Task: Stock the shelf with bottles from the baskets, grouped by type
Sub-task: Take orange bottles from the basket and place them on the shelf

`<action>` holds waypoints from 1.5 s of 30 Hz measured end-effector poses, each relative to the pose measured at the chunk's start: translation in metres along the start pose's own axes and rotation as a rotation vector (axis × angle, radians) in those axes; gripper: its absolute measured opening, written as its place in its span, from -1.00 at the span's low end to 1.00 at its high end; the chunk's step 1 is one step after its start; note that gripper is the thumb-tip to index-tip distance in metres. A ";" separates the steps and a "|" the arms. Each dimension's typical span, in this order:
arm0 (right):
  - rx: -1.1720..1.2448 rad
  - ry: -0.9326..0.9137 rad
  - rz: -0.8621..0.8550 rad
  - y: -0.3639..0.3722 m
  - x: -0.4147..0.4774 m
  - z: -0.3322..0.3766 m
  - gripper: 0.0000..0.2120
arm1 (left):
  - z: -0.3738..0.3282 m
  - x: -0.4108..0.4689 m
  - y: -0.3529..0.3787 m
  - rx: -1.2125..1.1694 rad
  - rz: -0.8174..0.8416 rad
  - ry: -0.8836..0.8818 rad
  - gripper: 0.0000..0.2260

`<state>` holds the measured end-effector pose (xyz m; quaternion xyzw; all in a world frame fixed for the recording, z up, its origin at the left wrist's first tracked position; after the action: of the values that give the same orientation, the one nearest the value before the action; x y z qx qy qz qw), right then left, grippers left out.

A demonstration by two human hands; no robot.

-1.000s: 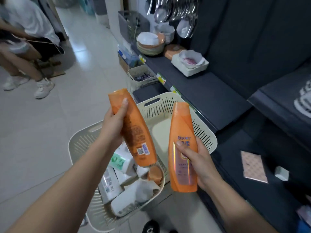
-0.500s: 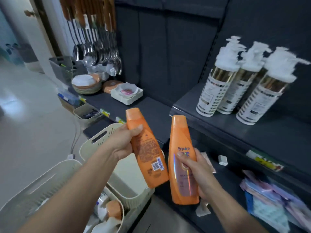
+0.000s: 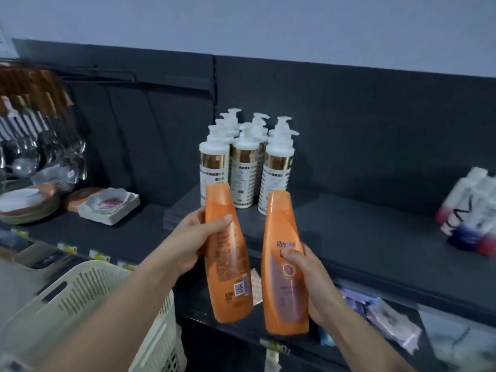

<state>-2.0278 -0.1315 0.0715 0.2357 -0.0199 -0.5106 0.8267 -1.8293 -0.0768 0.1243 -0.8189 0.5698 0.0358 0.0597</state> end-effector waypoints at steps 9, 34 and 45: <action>0.024 -0.046 -0.040 -0.093 -0.012 0.062 -0.73 | -0.044 0.022 0.122 -0.126 -0.058 0.101 -0.77; 0.160 -0.226 -0.209 -0.240 0.039 0.169 -0.66 | -0.102 0.146 0.302 -0.044 0.126 0.093 -0.42; -0.074 -0.418 -0.332 -0.287 0.085 0.224 -0.71 | -0.114 0.222 0.360 0.089 0.242 0.059 -0.62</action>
<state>-2.2880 -0.3924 0.1349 0.0947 -0.1327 -0.6773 0.7174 -2.0904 -0.4222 0.1883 -0.7415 0.6668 -0.0066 0.0745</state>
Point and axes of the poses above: each hand's wrist, its own x-axis towards the middle knuckle, its own y-axis out of the palm, z = x × y, the point moved 9 cm from there along x, towards the middle knuckle, and after that the axes turned 14 degrees about x, right-handed, at the moved point
